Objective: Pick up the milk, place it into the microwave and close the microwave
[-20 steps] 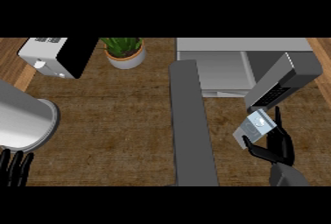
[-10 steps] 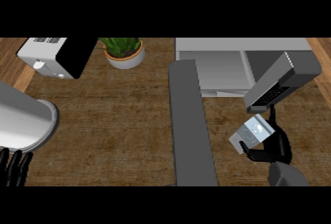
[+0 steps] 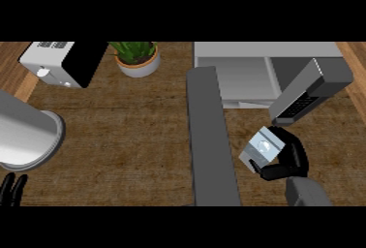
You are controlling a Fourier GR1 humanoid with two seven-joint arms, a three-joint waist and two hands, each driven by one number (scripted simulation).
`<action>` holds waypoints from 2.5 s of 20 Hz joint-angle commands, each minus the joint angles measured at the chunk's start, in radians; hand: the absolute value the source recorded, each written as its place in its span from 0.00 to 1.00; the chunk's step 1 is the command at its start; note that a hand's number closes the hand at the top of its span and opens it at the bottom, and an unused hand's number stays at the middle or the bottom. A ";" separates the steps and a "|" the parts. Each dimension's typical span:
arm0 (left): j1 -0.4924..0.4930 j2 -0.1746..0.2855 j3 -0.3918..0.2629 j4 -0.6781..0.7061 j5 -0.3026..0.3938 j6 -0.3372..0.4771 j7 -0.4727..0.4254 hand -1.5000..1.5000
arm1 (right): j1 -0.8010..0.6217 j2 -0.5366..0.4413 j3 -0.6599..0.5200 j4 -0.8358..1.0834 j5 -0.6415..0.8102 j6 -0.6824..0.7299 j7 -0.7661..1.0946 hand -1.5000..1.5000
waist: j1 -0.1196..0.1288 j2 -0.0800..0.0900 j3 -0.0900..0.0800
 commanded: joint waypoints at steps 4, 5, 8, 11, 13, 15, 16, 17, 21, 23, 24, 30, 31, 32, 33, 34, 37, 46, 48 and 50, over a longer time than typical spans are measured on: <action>0.030 -0.021 0.019 0.052 -0.032 -0.034 -0.072 0.00 | 0.269 0.077 0.124 -0.472 -0.004 -0.047 0.183 1.00 | -0.008 -0.002 -0.001; 0.034 0.021 0.061 0.003 0.071 -0.068 -0.018 0.00 | 0.293 0.075 0.143 -0.549 -0.012 -0.045 0.255 1.00 | -0.008 -0.003 -0.001; 0.084 0.002 0.070 0.004 0.080 -0.089 -0.047 0.00 | 0.351 0.112 0.232 -0.684 -0.063 -0.167 0.356 1.00 | 0.001 -0.001 -0.001; 0.041 -0.008 0.070 -0.004 0.051 -0.066 0.000 0.00 | 0.394 0.113 0.223 -0.802 -0.063 -0.184 0.443 1.00 | 0.002 0.002 0.000; -0.038 -0.022 0.040 -0.004 0.017 -0.022 0.037 0.00 | 0.365 0.113 0.305 -0.800 -0.049 -0.286 0.443 1.00 | 0.002 0.003 0.000; 0.029 0.014 0.098 -0.002 0.086 -0.095 0.026 0.00 | 0.323 0.114 0.359 -0.816 -0.049 -0.363 0.465 1.00 | 0.008 0.003 0.000; 0.051 0.007 0.135 0.039 0.101 -0.122 -0.040 0.00 | 0.306 0.114 0.346 -0.785 -0.037 -0.372 0.467 1.00 | 0.010 0.003 0.000; 0.017 0.002 0.135 0.078 0.081 -0.118 -0.047 0.00 | 0.311 0.114 0.332 -0.850 -0.059 -0.364 0.504 1.00 | 0.007 0.003 0.000; -0.005 -0.013 0.144 0.094 0.058 -0.115 -0.051 0.00 | 0.151 0.113 0.351 -0.732 -0.020 -0.485 0.495 1.00 | 0.011 0.004 0.000; -0.028 0.019 0.170 0.073 0.097 -0.115 -0.016 0.00 | 0.092 0.113 0.375 -0.655 -0.023 -0.562 0.462 1.00 | 0.014 0.005 0.001; 0.021 0.002 0.169 0.081 0.079 -0.129 -0.046 0.00 | 0.060 0.112 0.353 -0.606 -0.001 -0.566 0.448 1.00 | 0.019 0.005 0.001; 0.027 0.004 0.173 0.076 0.063 -0.149 -0.047 0.00 | -0.055 0.110 0.339 -0.482 0.033 -0.743 0.499 1.00 | 0.025 0.006 0.001; -0.026 0.035 0.187 0.136 0.100 -0.167 -0.037 0.00 | -0.105 0.110 0.261 -0.365 0.037 -0.683 0.489 1.00 | 0.025 0.009 0.001; -0.007 0.026 0.196 0.108 0.111 -0.165 -0.027 0.00 | -0.116 0.107 0.243 -0.345 0.039 -0.674 0.486 1.00 | 0.022 0.007 0.001; -0.076 0.050 0.209 0.148 0.112 -0.148 -0.009 0.00 | -0.158 0.110 0.239 -0.294 0.009 -0.693 0.454 1.00 | 0.021 0.009 0.001; -0.019 -0.012 0.147 0.114 0.033 -0.147 -0.042 0.00 | -0.163 0.110 0.185 -0.246 0.007 -0.666 0.419 1.00 | 0.023 0.009 0.001; -0.085 0.022 0.171 0.123 0.076 -0.133 0.023 0.00 | -0.248 0.111 0.143 -0.036 -0.014 -0.628 0.304 1.00 | 0.025 0.011 0.002; -0.145 0.070 0.241 0.198 0.091 -0.158 0.001 0.00 | -0.547 0.026 -0.007 0.372 -0.015 -0.564 0.102 1.00 | 0.048 0.021 0.002; -0.065 0.053 0.247 0.136 0.136 -0.189 0.018 0.00 | -0.556 0.066 -0.011 0.425 0.001 -0.611 0.024 1.00 | 0.050 0.017 0.002; -0.147 0.083 0.252 0.196 0.131 -0.180 0.025 0.00 | -0.605 0.032 -0.023 0.475 0.014 -0.628 0.005 1.00 | 0.058 0.025 0.003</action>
